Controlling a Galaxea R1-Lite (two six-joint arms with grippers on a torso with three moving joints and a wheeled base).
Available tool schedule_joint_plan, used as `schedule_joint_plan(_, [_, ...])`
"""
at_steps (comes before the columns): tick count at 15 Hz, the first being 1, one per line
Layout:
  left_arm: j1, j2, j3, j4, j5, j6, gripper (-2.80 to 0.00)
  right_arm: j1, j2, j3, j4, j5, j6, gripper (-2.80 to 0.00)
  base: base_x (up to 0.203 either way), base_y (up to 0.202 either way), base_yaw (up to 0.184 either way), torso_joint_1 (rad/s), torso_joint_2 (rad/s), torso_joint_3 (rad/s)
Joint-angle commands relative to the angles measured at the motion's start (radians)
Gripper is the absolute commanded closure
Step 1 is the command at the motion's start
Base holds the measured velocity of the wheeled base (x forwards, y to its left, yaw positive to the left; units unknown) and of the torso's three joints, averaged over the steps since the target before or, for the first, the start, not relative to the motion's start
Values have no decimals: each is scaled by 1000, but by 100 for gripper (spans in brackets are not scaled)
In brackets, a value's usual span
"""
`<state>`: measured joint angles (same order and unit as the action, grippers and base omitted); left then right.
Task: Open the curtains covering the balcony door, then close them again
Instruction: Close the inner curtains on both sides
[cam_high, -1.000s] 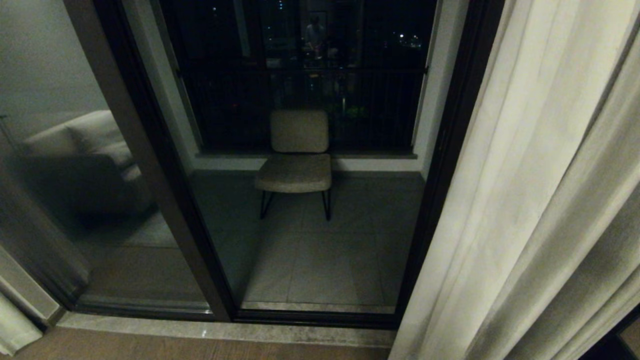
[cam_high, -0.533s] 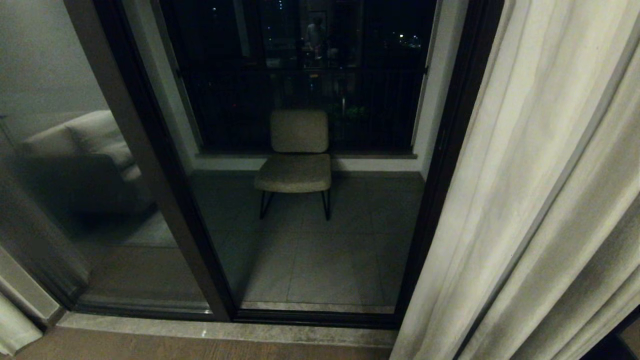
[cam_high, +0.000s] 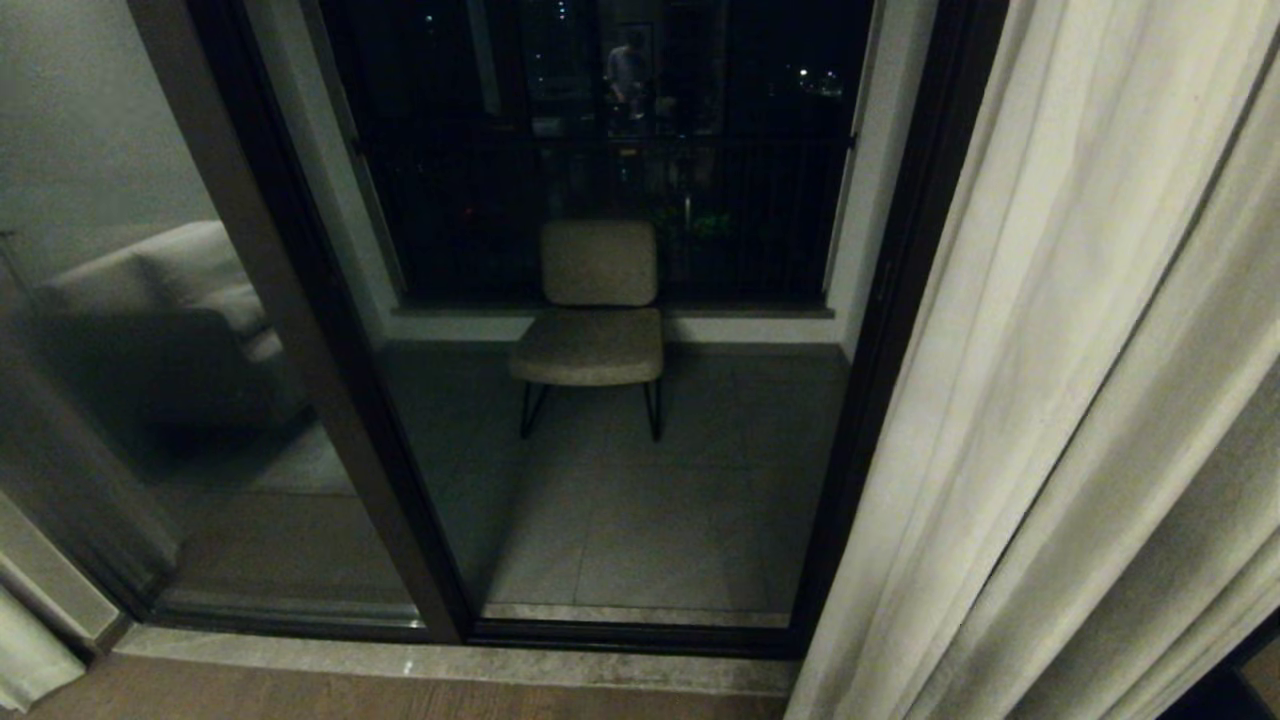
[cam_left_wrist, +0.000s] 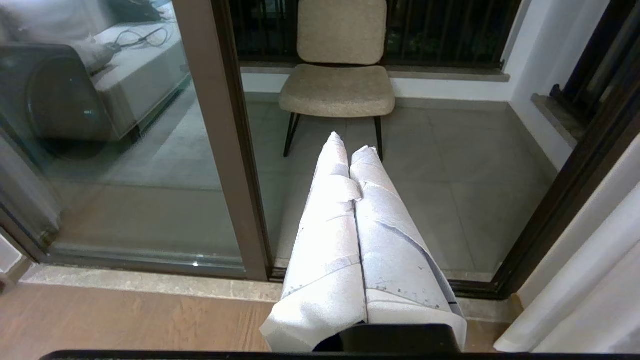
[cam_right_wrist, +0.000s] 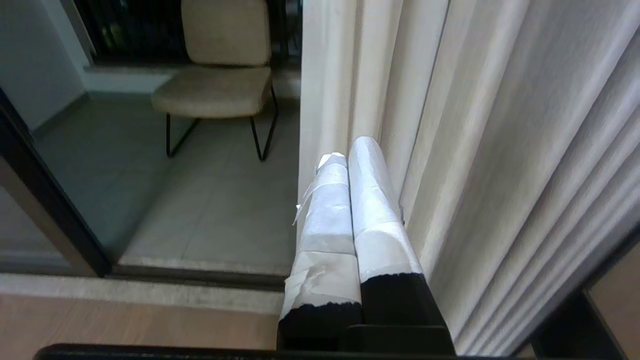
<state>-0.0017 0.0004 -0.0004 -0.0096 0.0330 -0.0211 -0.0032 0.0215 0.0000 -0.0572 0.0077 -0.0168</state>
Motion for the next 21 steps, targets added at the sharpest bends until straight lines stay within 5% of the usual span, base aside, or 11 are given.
schedule_joint_plan(1, [1, 0, 0, -1, 0, 0, 0, 0, -22, 0, -1, 0, 0, 0, 0, 0, 0, 0, 0, 0])
schedule_joint_plan(21, [0, 0, 0, 0, 1, 0, 0, 1, -22, 0, -1, 0, 0, 0, 0, 0, 0, 0, 0, 0])
